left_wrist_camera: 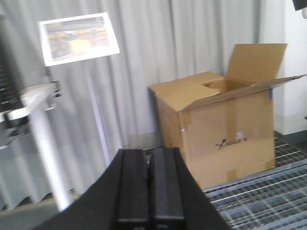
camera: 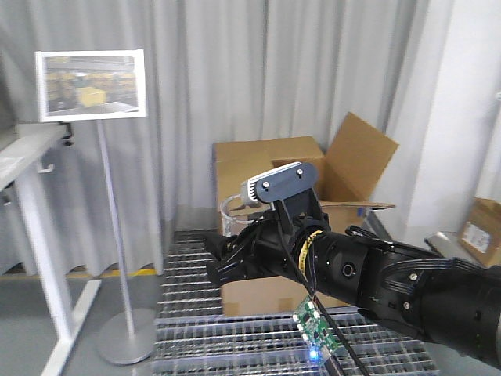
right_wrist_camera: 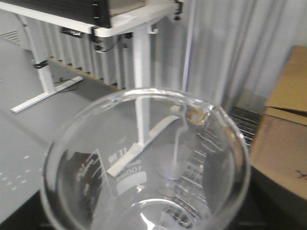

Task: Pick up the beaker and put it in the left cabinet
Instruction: 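Drive the base to the open white cabinet, beaker held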

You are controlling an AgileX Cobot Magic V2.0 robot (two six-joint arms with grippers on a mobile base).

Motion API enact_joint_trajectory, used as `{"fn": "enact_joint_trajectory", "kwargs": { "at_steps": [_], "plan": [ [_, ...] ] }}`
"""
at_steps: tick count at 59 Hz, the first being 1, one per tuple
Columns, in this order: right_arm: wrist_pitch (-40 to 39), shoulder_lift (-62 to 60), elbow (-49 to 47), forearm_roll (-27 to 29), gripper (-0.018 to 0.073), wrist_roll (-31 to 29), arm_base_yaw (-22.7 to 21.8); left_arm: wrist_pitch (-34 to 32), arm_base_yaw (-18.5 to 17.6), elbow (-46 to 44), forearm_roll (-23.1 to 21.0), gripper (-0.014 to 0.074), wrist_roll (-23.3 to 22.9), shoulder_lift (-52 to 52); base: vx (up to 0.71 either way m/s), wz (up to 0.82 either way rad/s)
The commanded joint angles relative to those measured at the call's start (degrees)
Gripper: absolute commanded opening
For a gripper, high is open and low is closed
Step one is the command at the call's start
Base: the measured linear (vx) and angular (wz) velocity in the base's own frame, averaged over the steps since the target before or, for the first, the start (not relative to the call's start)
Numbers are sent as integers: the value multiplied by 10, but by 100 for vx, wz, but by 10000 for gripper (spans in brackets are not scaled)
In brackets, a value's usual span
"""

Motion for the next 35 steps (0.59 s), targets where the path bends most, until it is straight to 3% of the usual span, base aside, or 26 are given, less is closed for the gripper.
{"fn": "enact_joint_trajectory", "kwargs": {
  "at_steps": [1, 14, 35],
  "plan": [
    [-24, -30, -17, 3, -1, 1, -2, -43, 0, 9, -2, 1, -2, -11, 31, -42],
    [-24, -30, -17, 3, -1, 1, -2, -43, 0, 9, -2, 1, -2, -11, 28, -54],
    [-24, -30, -17, 3, -1, 1, -2, -43, 0, 9, -2, 1, -2, -11, 22, -78]
  ]
}}
